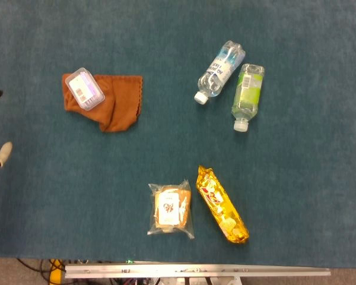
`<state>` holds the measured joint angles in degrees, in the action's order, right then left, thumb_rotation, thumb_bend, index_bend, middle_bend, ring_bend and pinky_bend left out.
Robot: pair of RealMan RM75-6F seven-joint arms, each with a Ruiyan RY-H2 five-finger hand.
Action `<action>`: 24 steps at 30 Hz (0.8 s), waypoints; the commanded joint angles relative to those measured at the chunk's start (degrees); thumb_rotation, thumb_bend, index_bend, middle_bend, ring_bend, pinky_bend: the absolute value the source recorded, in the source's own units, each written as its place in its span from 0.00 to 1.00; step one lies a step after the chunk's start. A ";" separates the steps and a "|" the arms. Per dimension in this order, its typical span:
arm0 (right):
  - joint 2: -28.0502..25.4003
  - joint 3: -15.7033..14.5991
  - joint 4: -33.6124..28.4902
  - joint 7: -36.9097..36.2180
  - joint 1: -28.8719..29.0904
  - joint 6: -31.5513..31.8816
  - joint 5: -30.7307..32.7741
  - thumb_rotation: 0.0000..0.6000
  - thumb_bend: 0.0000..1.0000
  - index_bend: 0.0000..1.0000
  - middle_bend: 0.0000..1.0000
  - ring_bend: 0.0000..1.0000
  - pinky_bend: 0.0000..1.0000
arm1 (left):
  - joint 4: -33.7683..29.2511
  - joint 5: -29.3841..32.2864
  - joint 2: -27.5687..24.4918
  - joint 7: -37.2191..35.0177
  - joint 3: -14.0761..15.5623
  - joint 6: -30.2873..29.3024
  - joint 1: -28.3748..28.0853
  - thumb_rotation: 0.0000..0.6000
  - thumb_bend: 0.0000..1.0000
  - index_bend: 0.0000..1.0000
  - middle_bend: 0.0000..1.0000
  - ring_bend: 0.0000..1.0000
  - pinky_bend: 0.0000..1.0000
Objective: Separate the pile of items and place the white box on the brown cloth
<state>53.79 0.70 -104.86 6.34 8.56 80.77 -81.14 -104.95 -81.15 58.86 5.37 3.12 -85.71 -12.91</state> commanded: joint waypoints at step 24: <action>0.48 -1.58 2.33 -4.57 -5.78 6.07 -6.76 1.00 0.00 0.07 0.28 0.30 0.45 | -1.87 -8.64 -1.58 1.34 2.48 -7.99 10.57 1.00 0.27 0.13 0.16 0.05 0.10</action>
<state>54.28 -0.89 -102.54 1.77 2.79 86.85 -87.90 -106.76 -89.81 57.35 6.66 5.66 -93.78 -2.41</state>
